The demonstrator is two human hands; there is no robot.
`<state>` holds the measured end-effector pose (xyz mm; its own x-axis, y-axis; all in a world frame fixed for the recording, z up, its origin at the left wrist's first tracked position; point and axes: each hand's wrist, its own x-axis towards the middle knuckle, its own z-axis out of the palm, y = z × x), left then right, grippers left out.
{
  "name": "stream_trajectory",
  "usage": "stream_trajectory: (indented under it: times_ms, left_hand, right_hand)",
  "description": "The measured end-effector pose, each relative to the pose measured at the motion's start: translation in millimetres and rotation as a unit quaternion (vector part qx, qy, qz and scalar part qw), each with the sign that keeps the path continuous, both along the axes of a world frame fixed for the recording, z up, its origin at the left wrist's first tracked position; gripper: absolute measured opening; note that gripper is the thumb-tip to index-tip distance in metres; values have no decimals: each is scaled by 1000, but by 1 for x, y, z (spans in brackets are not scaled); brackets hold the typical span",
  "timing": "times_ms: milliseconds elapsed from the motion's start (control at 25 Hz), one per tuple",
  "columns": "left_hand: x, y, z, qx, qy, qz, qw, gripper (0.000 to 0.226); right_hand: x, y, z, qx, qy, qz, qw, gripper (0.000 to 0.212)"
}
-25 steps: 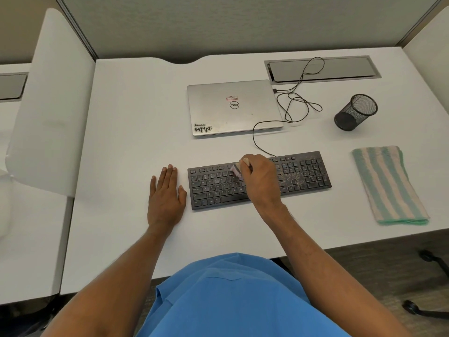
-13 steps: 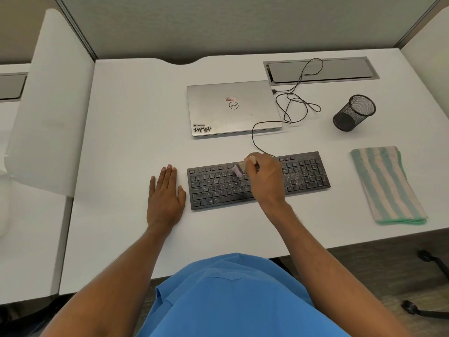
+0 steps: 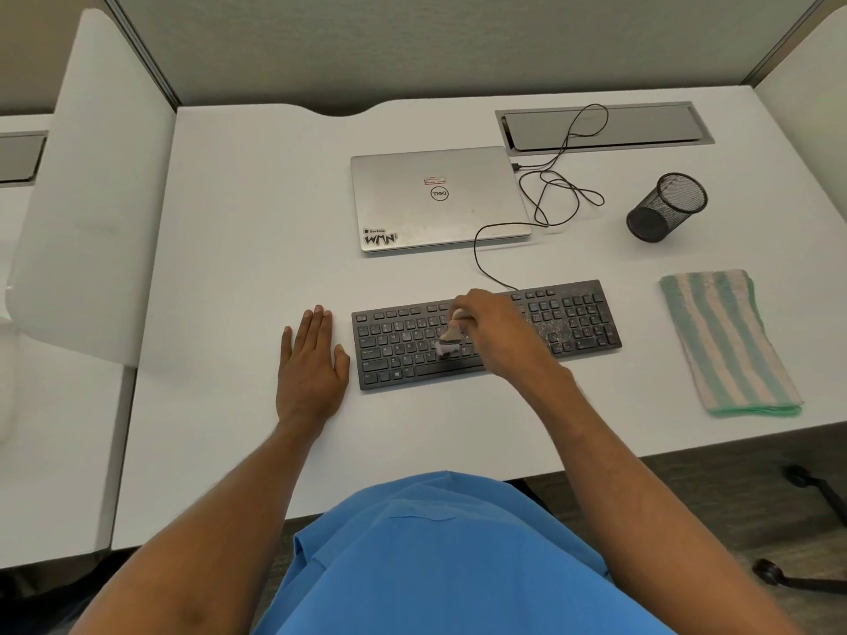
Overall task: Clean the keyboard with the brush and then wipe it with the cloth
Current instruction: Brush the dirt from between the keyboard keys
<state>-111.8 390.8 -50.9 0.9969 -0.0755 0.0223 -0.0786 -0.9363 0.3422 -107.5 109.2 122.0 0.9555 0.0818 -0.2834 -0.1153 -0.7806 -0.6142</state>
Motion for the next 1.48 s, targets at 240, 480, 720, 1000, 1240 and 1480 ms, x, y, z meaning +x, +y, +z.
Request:
stream_trajectory:
  times_ms: [240,480,720,1000,1240,1480]
  left_hand:
    - [0,0,0,-4,-5,-2,1000,68]
    - [0,0,1,-9,-6,-3,1000,69]
    - [-1,0,1,-6,-9,0,1000,67]
    - [-1,-1,1,-8,-10,-1,1000,68]
    - [-1,-1,0,-9,-8,-1,1000,68]
    - [0,0,-2,-9,-8,-1,1000,68]
  right_hand:
    - [0,-8,2,-66,-66,3,996,18]
    - [-2,12,-13,-82,-75,70,991,22]
    - [-2,-25,-7,-86,-94,-62,990,16]
    - [18,-11,5,49,-142,-110,982,15]
    - [34,8,-10,58,-82,5,995,11]
    - [41,-20,0,-29,-46,-21,998,17]
